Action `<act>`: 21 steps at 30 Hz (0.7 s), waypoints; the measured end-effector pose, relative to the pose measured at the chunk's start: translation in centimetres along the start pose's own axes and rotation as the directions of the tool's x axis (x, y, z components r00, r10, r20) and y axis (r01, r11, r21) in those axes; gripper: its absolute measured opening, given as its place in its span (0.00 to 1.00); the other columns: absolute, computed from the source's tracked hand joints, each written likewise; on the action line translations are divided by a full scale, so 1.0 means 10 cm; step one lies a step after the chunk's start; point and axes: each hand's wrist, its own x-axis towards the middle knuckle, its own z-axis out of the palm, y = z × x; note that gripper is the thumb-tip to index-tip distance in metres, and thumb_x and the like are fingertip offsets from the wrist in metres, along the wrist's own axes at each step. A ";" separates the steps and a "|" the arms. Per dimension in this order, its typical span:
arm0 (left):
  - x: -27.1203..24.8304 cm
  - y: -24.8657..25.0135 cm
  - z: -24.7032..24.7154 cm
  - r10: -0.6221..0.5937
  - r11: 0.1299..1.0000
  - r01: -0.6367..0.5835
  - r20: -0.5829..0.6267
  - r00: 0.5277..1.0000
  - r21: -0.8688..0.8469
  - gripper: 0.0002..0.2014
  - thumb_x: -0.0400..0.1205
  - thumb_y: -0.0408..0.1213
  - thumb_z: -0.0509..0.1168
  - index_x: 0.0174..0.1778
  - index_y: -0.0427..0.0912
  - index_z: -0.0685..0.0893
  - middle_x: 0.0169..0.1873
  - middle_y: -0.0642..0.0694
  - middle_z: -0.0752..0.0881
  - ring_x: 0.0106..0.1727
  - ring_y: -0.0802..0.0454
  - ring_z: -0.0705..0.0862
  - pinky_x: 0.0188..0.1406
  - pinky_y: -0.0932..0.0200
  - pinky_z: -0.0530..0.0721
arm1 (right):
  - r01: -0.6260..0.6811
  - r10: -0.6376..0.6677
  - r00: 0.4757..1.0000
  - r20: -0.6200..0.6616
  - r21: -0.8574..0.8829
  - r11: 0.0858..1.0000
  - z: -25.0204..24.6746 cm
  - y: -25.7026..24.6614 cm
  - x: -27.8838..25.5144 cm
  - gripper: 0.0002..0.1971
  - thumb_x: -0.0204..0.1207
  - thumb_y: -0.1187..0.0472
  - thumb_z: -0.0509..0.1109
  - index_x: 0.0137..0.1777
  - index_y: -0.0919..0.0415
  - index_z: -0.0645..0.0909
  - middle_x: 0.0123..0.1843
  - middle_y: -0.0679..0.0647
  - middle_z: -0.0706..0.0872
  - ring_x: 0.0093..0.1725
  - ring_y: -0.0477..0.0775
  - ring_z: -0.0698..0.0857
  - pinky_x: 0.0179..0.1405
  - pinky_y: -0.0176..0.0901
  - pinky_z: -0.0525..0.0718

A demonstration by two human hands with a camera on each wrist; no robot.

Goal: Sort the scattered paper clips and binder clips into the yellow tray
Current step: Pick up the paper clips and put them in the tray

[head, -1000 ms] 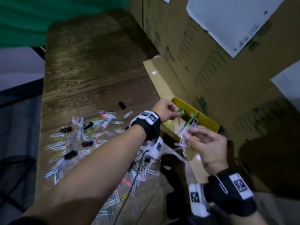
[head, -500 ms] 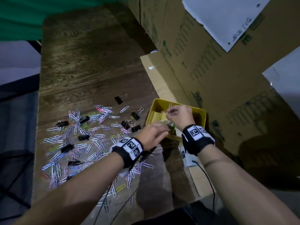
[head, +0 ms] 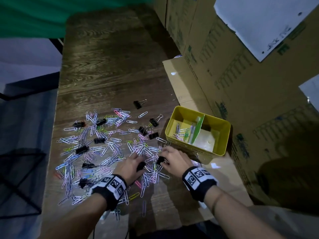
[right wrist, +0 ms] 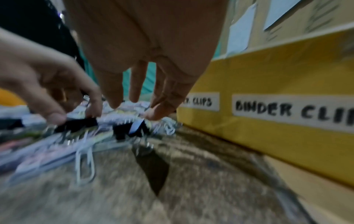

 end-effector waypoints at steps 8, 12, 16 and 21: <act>0.03 -0.05 0.18 0.030 0.995 -0.032 -0.028 0.999 -0.092 0.19 0.80 0.44 0.64 0.66 0.48 0.73 0.61 0.48 0.77 0.54 0.47 0.83 0.56 0.53 0.82 | -0.086 0.084 0.996 -0.032 -0.079 0.993 0.32 -0.03 0.13 0.19 0.79 0.52 0.64 0.67 0.57 0.74 0.68 0.56 0.77 0.63 0.61 0.80 0.56 0.54 0.82; -0.03 -0.22 0.08 0.072 0.976 -0.100 -0.148 0.986 -0.193 0.16 0.76 0.40 0.70 0.59 0.44 0.80 0.56 0.46 0.80 0.51 0.49 0.83 0.52 0.60 0.83 | -0.068 0.069 0.985 -0.157 0.013 0.998 0.31 0.01 0.05 0.13 0.78 0.58 0.61 0.60 0.61 0.79 0.58 0.57 0.82 0.57 0.60 0.82 0.51 0.51 0.83; 0.00 -0.48 -0.05 -0.054 0.979 0.011 -0.204 0.977 -0.204 0.18 0.74 0.37 0.72 0.59 0.44 0.81 0.56 0.46 0.82 0.49 0.49 0.84 0.51 0.61 0.83 | 0.001 0.001 0.991 -0.134 0.016 1.000 0.35 0.10 -0.02 0.16 0.78 0.59 0.63 0.66 0.57 0.75 0.62 0.57 0.77 0.59 0.58 0.80 0.50 0.52 0.85; 0.16 -0.42 -0.20 -0.120 0.992 0.112 -0.167 0.979 -0.054 0.24 0.75 0.43 0.69 0.68 0.52 0.73 0.64 0.49 0.73 0.54 0.49 0.81 0.46 0.60 0.84 | 0.071 -0.074 0.997 -0.025 -0.101 0.992 0.46 0.11 0.06 0.13 0.79 0.60 0.67 0.63 0.52 0.80 0.64 0.54 0.77 0.63 0.57 0.76 0.60 0.53 0.80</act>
